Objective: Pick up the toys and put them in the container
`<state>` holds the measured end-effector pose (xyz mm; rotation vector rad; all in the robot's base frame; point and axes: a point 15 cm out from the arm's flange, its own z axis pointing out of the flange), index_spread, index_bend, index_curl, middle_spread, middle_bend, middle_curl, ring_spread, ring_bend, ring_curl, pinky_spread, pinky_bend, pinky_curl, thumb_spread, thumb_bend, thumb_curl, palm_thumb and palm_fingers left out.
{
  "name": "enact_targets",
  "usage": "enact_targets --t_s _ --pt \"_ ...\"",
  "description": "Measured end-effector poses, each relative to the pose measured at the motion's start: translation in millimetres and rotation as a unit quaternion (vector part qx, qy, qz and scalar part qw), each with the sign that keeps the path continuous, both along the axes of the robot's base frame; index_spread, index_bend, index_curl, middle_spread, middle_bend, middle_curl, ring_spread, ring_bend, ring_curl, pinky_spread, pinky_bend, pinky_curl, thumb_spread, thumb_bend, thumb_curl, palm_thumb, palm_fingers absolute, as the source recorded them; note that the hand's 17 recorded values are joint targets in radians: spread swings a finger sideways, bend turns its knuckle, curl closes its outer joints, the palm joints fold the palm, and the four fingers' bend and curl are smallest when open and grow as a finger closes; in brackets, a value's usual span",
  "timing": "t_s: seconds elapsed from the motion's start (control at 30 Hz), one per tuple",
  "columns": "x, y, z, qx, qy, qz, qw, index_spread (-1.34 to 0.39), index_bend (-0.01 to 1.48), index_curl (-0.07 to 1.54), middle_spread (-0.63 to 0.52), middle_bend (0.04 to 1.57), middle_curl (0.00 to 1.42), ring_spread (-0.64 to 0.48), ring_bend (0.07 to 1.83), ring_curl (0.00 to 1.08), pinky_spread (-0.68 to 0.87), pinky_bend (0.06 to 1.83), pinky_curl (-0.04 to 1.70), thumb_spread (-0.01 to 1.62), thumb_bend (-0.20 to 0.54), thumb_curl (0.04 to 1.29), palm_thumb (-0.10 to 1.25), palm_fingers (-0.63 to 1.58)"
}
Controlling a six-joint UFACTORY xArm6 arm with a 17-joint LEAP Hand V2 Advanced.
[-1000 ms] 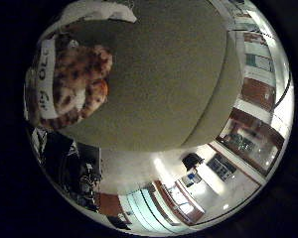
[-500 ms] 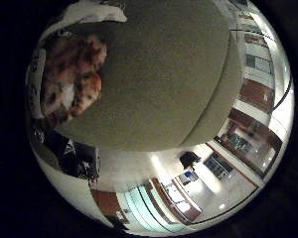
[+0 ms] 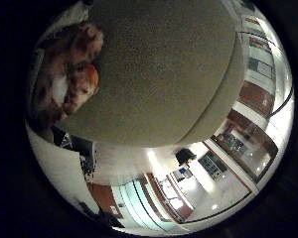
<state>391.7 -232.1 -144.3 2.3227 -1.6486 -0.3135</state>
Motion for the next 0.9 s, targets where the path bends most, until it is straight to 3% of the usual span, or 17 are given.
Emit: enact_targets --t_s 0.13,0.3,0.63,0.9 --pt "5.2 -12.3 8.4 -0.004 -0.015 -0.008 1.000 -0.32 0.90 0.72 -0.15 1.10 0.64 -0.19 1.28 0.50 -0.27 1.40 0.27 1.00 -0.005 0.43 0.91 1.36" --pt "20.3 -42.3 37.1 -0.018 -0.054 -0.031 0.998 -0.26 1.04 0.77 -0.13 1.23 0.67 -0.18 1.39 0.56 -0.19 1.52 0.38 0.90 0.001 0.56 1.06 1.25" --pt "49.5 -74.2 131.9 -0.055 -0.108 -0.041 0.992 -0.24 1.10 0.78 -0.12 1.31 0.67 -0.16 1.46 0.58 -0.16 1.52 0.50 0.70 -0.016 0.76 1.06 1.20" --pt "58.2 -53.4 215.7 -0.060 -0.101 -0.036 0.992 -0.24 1.11 0.77 -0.12 1.32 0.66 -0.16 1.46 0.57 -0.16 1.50 0.57 0.67 -0.017 0.82 1.05 1.20"
